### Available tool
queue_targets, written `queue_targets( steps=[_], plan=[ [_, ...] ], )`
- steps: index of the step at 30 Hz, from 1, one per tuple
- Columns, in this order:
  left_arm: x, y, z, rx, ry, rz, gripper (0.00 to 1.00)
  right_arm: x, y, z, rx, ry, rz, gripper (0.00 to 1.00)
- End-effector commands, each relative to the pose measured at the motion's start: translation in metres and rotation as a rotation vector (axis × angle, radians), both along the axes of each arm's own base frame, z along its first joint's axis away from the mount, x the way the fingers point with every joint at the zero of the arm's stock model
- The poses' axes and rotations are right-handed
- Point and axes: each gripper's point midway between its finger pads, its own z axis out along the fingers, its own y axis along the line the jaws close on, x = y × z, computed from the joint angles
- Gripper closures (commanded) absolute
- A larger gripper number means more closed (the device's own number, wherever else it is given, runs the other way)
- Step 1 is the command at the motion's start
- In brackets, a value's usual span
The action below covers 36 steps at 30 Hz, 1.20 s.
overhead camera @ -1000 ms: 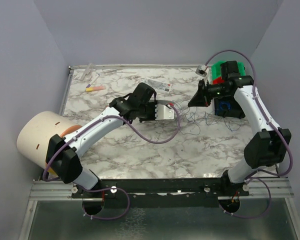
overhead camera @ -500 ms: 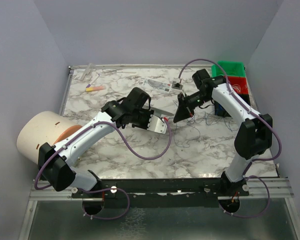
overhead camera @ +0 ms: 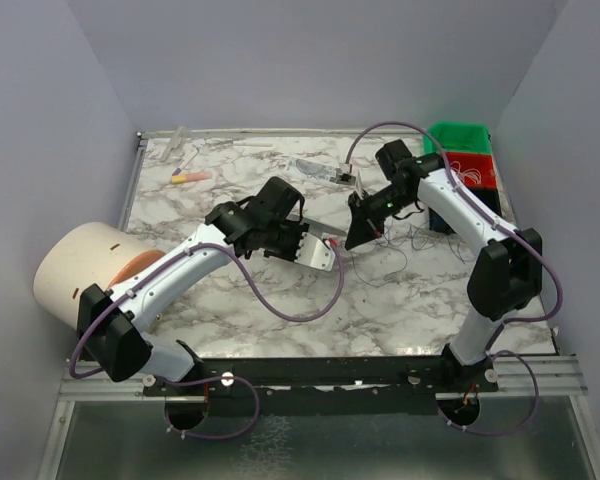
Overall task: Wrap the cables
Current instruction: Wrap the cable around the cable reel.
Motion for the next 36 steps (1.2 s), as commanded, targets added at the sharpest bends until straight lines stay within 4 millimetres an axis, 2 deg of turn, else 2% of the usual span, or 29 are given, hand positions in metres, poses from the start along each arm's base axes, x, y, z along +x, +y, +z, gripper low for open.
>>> queue_targets(
  steps=[1, 4, 7, 13, 24, 36],
  plan=[
    [0.018, -0.007, 0.012, -0.029, -0.03, 0.085, 1.0, 0.014, -0.009, 0.01, -0.06, -0.154, -0.05, 1.0],
    [0.012, -0.007, 0.008, -0.038, -0.01, 0.076, 1.0, 0.026, -0.017, 0.01, -0.107, -0.258, -0.104, 1.0],
    [0.008, -0.013, 0.014, -0.085, 0.017, 0.084, 1.0, 0.036, -0.024, 0.007, -0.146, -0.33, -0.143, 1.0],
    [0.009, -0.023, 0.023, -0.144, 0.077, 0.13, 1.0, 0.045, -0.026, -0.006, -0.231, -0.465, -0.153, 1.0],
    [0.009, -0.029, 0.023, -0.161, 0.108, 0.133, 1.0, 0.033, -0.01, -0.023, -0.262, -0.46, -0.072, 0.99],
    [0.007, -0.031, 0.019, -0.161, 0.127, 0.124, 1.0, 0.032, -0.009, -0.036, -0.299, -0.441, -0.051, 0.99]
  ],
)
